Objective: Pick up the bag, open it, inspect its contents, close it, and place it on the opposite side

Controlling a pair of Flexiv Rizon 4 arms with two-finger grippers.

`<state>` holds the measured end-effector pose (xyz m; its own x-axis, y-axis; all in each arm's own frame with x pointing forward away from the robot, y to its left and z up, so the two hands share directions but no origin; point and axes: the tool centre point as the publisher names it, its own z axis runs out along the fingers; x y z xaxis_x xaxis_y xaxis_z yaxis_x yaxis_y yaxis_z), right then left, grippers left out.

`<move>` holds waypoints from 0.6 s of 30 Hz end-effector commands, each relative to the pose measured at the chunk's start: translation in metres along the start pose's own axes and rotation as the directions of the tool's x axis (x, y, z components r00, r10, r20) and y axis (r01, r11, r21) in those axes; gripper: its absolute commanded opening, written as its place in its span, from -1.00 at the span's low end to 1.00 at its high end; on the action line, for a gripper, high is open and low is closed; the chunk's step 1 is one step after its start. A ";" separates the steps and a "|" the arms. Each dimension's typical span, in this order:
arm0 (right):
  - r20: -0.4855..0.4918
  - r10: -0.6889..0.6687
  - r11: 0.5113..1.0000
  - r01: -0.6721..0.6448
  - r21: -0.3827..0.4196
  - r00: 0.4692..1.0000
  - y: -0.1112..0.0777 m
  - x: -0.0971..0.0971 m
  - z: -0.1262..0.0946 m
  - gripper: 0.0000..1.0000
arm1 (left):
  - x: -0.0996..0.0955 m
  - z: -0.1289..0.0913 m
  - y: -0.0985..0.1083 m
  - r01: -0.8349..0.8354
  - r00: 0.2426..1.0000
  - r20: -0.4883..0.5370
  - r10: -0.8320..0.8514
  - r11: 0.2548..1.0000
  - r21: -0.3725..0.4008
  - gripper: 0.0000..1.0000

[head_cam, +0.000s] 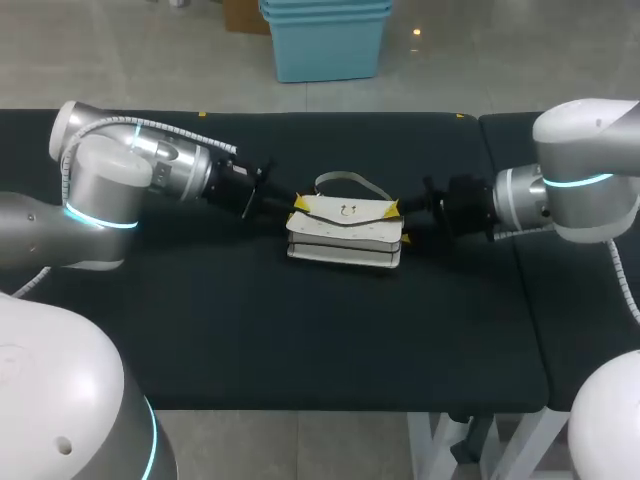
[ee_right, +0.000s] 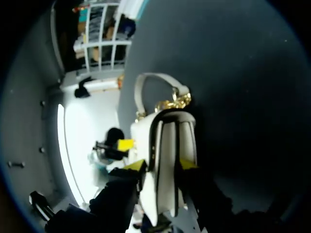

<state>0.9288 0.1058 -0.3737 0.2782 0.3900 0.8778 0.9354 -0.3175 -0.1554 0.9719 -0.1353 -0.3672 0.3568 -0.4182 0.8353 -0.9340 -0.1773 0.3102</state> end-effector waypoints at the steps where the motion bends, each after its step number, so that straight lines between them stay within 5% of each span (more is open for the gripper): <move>1: 0.008 0.004 1.000 -0.004 0.005 1.000 0.000 0.001 0.005 -1.00 | 0.005 0.006 0.007 -0.017 1.000 0.001 0.017 1.000 0.019 -1.00; 5: 0.013 0.010 1.000 -0.011 0.006 1.000 0.001 -0.004 0.002 -0.98 | 0.006 0.004 0.009 -0.037 0.999 0.010 0.037 0.999 0.027 -1.00; 6: 0.013 0.011 1.000 -0.011 0.005 1.000 0.001 -0.005 0.001 -0.80 | 0.006 0.004 0.009 -0.040 0.999 0.012 0.040 0.999 0.027 -1.00; 7: 0.014 0.011 1.000 -0.011 0.004 1.000 0.001 -0.006 0.000 -0.22 | 0.006 0.004 0.010 -0.045 0.999 0.018 0.045 0.999 0.030 -0.94; 8: 0.021 0.007 1.000 -0.008 0.007 1.000 0.002 -0.006 -0.001 0.21 | 0.006 0.003 0.010 -0.048 0.999 0.020 0.047 0.998 0.029 -0.50; 9: 0.034 0.002 1.000 -0.003 0.010 0.999 0.002 -0.007 -0.002 1.00 | 0.006 0.003 0.011 -0.050 0.999 0.022 0.049 0.998 0.032 0.17; 11: 0.050 0.000 1.000 0.000 0.008 0.999 0.001 -0.008 -0.003 1.00 | 0.006 0.002 0.012 -0.052 0.998 0.024 0.051 0.998 0.039 1.00; 18: 0.077 -0.005 1.000 0.007 -0.018 0.997 0.001 -0.012 -0.016 1.00 | 0.009 -0.011 0.018 -0.072 0.997 0.026 0.071 0.995 0.068 1.00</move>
<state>0.9278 0.0903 -0.3835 0.2851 0.4439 0.8495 0.9351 -0.3233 -0.1449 0.9661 -0.1369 -0.3548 0.2926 -0.4538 0.8417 -0.9545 -0.1917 0.2285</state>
